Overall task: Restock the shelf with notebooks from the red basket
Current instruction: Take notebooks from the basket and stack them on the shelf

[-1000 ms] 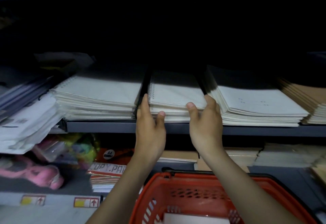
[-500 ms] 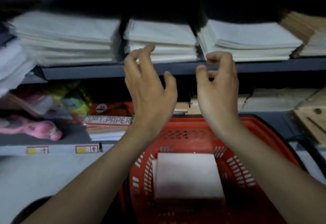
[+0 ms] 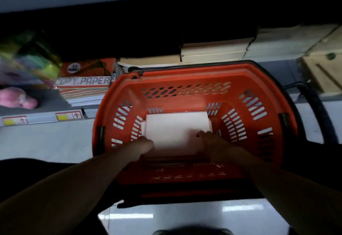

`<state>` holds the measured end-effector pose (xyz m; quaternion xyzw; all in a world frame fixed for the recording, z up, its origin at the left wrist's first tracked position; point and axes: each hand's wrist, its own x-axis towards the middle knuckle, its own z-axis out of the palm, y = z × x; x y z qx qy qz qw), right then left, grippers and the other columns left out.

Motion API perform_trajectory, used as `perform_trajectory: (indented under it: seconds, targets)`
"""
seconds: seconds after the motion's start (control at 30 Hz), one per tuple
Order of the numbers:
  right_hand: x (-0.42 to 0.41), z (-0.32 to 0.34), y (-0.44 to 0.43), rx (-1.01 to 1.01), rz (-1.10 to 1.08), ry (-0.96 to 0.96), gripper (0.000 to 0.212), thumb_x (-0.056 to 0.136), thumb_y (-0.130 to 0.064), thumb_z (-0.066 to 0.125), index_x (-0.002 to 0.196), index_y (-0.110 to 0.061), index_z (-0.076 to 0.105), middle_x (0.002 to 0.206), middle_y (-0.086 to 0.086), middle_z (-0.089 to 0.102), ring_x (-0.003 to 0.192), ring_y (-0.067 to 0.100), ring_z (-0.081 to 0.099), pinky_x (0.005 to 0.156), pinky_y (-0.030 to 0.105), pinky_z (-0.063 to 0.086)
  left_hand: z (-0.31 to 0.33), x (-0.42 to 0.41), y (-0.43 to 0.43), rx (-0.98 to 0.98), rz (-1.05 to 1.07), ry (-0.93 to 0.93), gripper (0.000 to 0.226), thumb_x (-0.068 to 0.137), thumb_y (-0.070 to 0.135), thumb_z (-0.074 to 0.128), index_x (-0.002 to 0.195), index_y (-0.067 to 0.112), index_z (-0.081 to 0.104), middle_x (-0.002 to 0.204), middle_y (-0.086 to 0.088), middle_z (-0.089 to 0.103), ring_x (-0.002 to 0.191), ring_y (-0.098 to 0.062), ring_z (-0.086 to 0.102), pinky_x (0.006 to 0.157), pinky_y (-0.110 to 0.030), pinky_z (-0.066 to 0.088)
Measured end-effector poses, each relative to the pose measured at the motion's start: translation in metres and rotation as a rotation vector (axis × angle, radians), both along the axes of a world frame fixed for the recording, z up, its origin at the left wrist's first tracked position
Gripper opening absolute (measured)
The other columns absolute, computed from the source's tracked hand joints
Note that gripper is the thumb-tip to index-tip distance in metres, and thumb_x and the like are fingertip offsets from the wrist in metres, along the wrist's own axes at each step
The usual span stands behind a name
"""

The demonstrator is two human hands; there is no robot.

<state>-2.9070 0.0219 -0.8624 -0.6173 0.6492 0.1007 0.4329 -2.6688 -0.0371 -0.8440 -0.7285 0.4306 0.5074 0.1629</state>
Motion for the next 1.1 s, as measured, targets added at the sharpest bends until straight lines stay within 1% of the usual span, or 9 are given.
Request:
perform_trajectory:
  seconds: [0.1,0.2,0.37,0.47,0.63,0.8,0.93,1.0,1.1]
  targets:
    - [0.001,-0.014,0.005,-0.028,0.051,0.0,0.068,0.095,-0.03,0.058,0.152,-0.014,0.023,0.148,0.014,0.036,0.13,0.031,0.045,0.105,0.035,0.039,-0.002,-0.004,-0.009,0.035,0.243,0.039,0.028,0.089,0.014,0.059,0.113,0.001,0.056,0.118,-0.01,0.051,0.102,-0.024,0.044,0.083,-0.031,0.034]
    - [0.001,-0.021,0.002,-0.088,0.052,0.038,0.079,0.091,-0.038,0.062,0.153,-0.02,0.017,0.145,0.017,0.035,0.124,0.037,0.047,0.098,0.04,0.042,0.0,-0.01,-0.012,0.043,0.401,0.11,0.007,0.089,0.01,0.058,0.09,0.003,0.056,0.1,-0.011,0.052,0.082,-0.021,0.047,0.066,-0.027,0.035]
    - [0.013,-0.03,0.001,-0.275,0.154,0.144,0.088,0.088,-0.041,0.061,0.155,-0.018,0.009,0.139,0.021,0.037,0.108,0.041,0.056,0.086,0.042,0.048,0.01,-0.043,-0.017,0.145,0.641,0.481,0.047,0.054,0.039,0.084,0.084,0.016,0.057,0.081,-0.004,0.052,0.068,-0.02,0.051,0.058,-0.028,0.04]
    - [0.005,-0.019,-0.008,-0.33,0.151,0.084,0.075,0.093,-0.031,0.055,0.154,-0.017,0.014,0.136,0.015,0.048,0.115,0.035,0.054,0.089,0.037,0.043,0.011,-0.054,-0.014,0.076,0.736,0.562,0.045,0.093,0.05,0.053,0.104,0.007,0.063,0.092,-0.013,0.067,0.083,-0.03,0.065,0.073,-0.041,0.051]
    - [-0.007,0.013,-0.02,-0.212,0.139,-0.108,0.056,0.095,-0.032,0.057,0.146,-0.019,0.038,0.135,0.011,0.056,0.124,0.03,0.052,0.095,0.03,0.04,0.019,-0.054,-0.012,0.088,0.858,0.705,0.047,0.096,0.05,0.047,0.116,0.009,0.06,0.108,-0.018,0.073,0.095,-0.036,0.069,0.077,-0.054,0.054]
    - [0.0,0.045,-0.024,-0.199,0.119,-0.116,0.039,0.089,-0.026,0.053,0.127,-0.023,0.054,0.129,0.01,0.06,0.118,0.029,0.056,0.09,0.029,0.044,0.021,-0.044,-0.014,-0.041,0.741,0.591,0.033,0.094,0.031,0.061,0.119,0.011,0.054,0.121,-0.017,0.063,0.109,-0.038,0.062,0.087,-0.055,0.054]
    - [0.025,0.062,-0.017,-0.2,0.067,-0.071,0.053,0.091,-0.029,0.052,0.141,-0.025,0.035,0.13,0.013,0.056,0.117,0.034,0.055,0.082,0.033,0.041,0.025,-0.043,-0.005,-0.311,-0.025,0.127,0.087,0.054,0.032,0.075,0.135,0.016,0.044,0.122,-0.009,0.061,0.108,-0.028,0.059,0.091,-0.039,0.053]
    - [0.036,0.073,-0.016,-0.223,0.005,-0.102,0.066,0.09,-0.026,0.052,0.149,-0.032,0.023,0.128,0.015,0.057,0.113,0.036,0.057,0.077,0.032,0.039,0.049,-0.056,0.01,-0.338,-0.253,0.33,0.078,0.047,0.035,0.075,0.118,0.015,0.052,0.107,-0.002,0.063,0.107,-0.021,0.059,0.084,-0.026,0.052]
    - [0.044,0.096,-0.016,-0.292,-0.066,-0.127,0.069,0.091,-0.023,0.049,0.149,-0.041,0.017,0.119,0.015,0.062,0.107,0.037,0.06,0.072,0.031,0.039,0.072,-0.071,0.032,-0.245,-0.216,0.672,0.055,0.069,0.007,0.081,0.099,0.029,0.041,0.089,0.004,0.063,0.096,-0.007,0.06,0.072,-0.009,0.046]
